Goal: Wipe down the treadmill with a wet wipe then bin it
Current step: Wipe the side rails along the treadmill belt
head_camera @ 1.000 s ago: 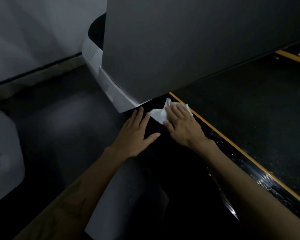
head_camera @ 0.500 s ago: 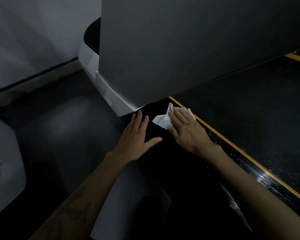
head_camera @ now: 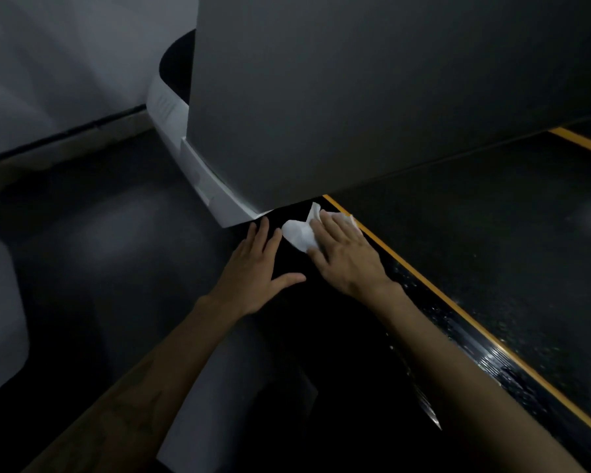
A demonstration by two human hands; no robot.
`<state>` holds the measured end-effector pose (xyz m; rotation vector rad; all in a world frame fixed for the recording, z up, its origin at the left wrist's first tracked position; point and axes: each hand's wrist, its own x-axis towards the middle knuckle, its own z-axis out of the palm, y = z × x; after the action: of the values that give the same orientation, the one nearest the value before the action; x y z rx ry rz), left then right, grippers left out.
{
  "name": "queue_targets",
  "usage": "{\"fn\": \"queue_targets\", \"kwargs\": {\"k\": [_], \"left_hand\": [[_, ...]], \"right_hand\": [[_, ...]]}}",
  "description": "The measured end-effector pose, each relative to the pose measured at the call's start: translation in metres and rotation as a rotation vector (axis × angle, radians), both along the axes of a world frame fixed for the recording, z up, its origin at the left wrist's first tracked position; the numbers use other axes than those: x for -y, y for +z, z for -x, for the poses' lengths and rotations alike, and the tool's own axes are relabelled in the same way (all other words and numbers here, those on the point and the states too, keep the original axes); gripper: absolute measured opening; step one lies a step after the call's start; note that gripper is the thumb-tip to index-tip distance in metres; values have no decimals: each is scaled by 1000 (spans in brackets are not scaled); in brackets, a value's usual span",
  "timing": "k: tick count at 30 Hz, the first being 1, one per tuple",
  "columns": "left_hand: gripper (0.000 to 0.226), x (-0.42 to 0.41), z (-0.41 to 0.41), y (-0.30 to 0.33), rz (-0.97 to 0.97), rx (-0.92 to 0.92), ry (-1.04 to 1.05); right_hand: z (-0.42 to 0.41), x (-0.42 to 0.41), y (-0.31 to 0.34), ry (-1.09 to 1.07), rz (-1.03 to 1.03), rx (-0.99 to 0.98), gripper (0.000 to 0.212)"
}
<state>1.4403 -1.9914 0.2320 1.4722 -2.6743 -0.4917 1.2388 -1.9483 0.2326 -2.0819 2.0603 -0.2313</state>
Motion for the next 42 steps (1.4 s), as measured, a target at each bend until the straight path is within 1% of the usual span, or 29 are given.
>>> {"fn": "queue_targets", "kwargs": {"k": [4, 7, 10, 14, 17, 20, 24, 28, 30, 31, 35, 38, 42], "left_hand": [[106, -1, 2, 2, 9, -10, 4], [105, -2, 1, 3, 0, -21, 9], [104, -2, 0, 3, 5, -16, 8], [103, -3, 2, 4, 7, 1, 16], [103, -3, 3, 4, 7, 13, 17], [103, -4, 2, 4, 17, 18, 19], [104, -2, 2, 1, 21, -2, 18], [104, -2, 2, 0, 23, -7, 20], [103, -3, 3, 0, 15, -7, 16], [103, -4, 3, 0, 11, -13, 13], [103, -2, 0, -2, -2, -42, 7], [104, 0, 0, -3, -7, -44, 13], [105, 1, 1, -4, -13, -51, 15]], "right_hand": [[-6, 22, -1, -96, 7, 7, 69], [-11, 15, -5, -51, 32, 34, 68], [2, -7, -4, 13, 7, 51, 66], [15, -3, -5, -50, 37, -26, 64], [2, 20, -7, -111, 22, -22, 67], [-4, 18, -6, -69, 32, 10, 69], [12, -15, -7, 10, 30, 50, 65], [14, 2, -9, -59, 37, 12, 65], [1, 15, -9, -93, 46, 11, 72], [-6, 18, -9, -92, 51, 13, 72], [-11, -1, -6, 19, 41, 86, 58], [2, -15, 3, 33, 75, 146, 52], [2, -11, 14, -33, 38, 256, 60]]}}
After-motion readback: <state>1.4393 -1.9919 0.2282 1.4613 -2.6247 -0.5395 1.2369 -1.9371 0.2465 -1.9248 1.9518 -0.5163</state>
